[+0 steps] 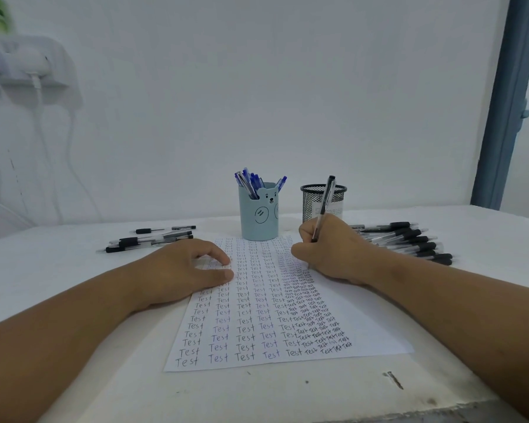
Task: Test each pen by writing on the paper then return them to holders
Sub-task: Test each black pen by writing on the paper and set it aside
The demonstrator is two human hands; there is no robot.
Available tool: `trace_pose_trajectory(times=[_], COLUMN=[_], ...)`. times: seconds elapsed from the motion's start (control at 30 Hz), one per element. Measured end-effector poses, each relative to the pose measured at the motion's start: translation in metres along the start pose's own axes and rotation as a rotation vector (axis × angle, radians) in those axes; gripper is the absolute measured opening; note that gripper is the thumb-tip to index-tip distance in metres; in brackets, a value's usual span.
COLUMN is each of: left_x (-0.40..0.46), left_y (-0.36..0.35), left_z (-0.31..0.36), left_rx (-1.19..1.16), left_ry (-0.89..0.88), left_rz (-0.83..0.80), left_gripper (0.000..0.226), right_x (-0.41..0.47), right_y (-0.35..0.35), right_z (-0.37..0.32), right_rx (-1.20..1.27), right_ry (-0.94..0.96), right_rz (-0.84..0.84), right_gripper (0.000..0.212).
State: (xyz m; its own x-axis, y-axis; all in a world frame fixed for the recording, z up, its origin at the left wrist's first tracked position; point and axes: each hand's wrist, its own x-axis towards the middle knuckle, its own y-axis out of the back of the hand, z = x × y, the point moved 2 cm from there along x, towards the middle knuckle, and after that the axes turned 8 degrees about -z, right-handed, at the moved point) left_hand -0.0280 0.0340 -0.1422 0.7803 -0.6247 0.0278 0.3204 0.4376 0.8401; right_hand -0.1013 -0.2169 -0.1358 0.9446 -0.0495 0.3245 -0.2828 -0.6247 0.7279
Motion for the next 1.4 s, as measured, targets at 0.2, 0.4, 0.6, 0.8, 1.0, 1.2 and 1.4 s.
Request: trace_pose_trajectory(times=[0.2, 0.4, 0.6, 0.8, 1.0, 1.2, 1.4], left_x=[-0.001, -0.001, 0.000, 0.002, 0.001, 0.002, 0.004], left_y=[0.000, 0.000, 0.000, 0.000, 0.000, 0.000, 0.000], left_z=[0.001, 0.001, 0.000, -0.003, -0.002, -0.002, -0.004], left_rx=[0.002, 0.007, 0.003, -0.015, -0.002, 0.008, -0.005], left_ry=[0.001, 0.001, 0.002, -0.011, -0.011, -0.008, -0.012], left_rz=[-0.002, -0.002, 0.000, 0.007, 0.005, 0.003, 0.000], left_gripper=[0.034, 0.035, 0.034, 0.033, 0.033, 0.035, 0.042], right_x=[0.000, 0.000, 0.002, -0.001, 0.000, -0.003, 0.001], right_y=[-0.001, -0.001, 0.001, 0.004, 0.006, 0.010, 0.007], right_z=[-0.002, -0.004, -0.001, -0.017, -0.018, -0.021, -0.016], right_rx=[-0.031, -0.079, 0.088, 0.130, 0.178, -0.013, -0.019], right_ry=[-0.016, -0.014, -0.011, 0.116, 0.202, 0.283, 0.303], right_rz=[-0.038, -0.042, 0.103, 0.145, 0.161, 0.255, 0.240], right_gripper=[0.043, 0.041, 0.040, 0.065, 0.033, 0.027, 0.010])
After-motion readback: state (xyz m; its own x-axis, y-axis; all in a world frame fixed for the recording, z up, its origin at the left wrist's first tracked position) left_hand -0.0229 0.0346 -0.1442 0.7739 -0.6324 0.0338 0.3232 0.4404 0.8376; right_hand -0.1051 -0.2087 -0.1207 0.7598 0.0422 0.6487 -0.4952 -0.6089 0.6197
